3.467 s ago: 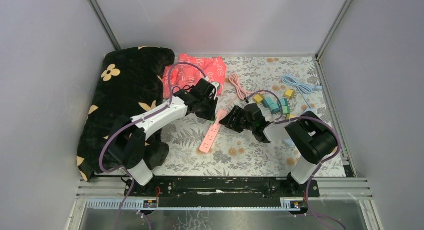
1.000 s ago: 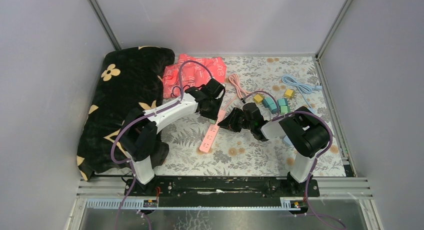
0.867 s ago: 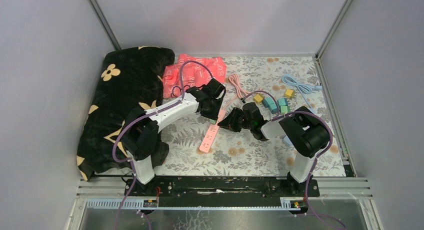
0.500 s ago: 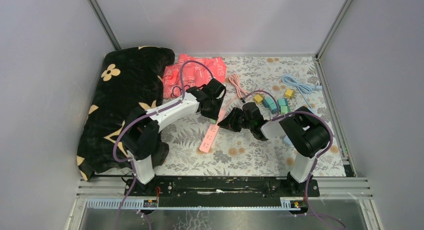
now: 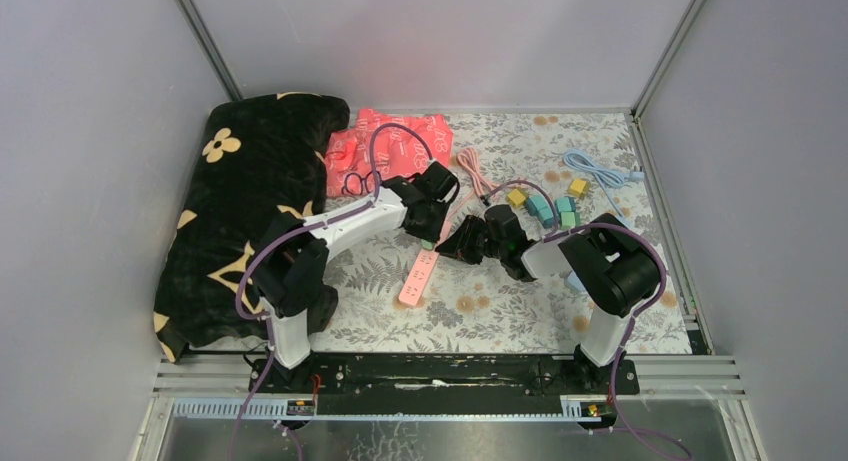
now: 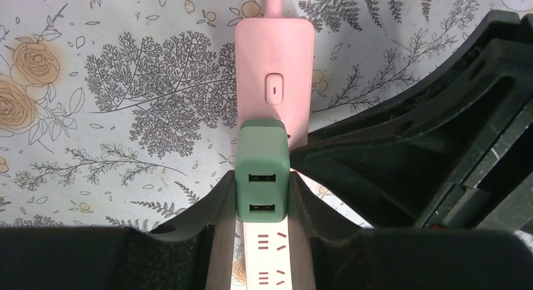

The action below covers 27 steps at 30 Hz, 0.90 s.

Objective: Insert the plug
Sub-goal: Insert the plug into the socket.

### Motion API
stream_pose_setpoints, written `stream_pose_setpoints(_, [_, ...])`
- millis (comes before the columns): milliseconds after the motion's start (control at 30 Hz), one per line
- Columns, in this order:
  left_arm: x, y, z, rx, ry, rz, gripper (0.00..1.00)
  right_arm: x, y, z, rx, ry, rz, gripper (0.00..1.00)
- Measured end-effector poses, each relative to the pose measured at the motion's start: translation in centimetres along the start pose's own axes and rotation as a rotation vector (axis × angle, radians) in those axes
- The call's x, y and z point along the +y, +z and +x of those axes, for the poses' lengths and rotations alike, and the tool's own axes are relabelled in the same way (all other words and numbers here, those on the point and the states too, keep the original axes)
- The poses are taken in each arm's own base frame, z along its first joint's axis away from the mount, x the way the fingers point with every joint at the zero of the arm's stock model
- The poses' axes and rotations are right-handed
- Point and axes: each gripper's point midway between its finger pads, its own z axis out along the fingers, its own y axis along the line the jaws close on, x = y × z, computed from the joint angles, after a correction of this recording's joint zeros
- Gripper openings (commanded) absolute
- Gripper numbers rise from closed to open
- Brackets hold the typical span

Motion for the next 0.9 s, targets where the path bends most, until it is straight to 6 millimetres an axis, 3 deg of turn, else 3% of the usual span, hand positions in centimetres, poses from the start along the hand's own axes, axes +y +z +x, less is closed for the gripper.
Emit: stream_pose_setpoints(900, [0.59, 1.15, 0.02, -0.01, -0.03, 0.0, 0.0, 0.06, 0.06, 0.03, 0.008, -0.008, 0.009, 0.24])
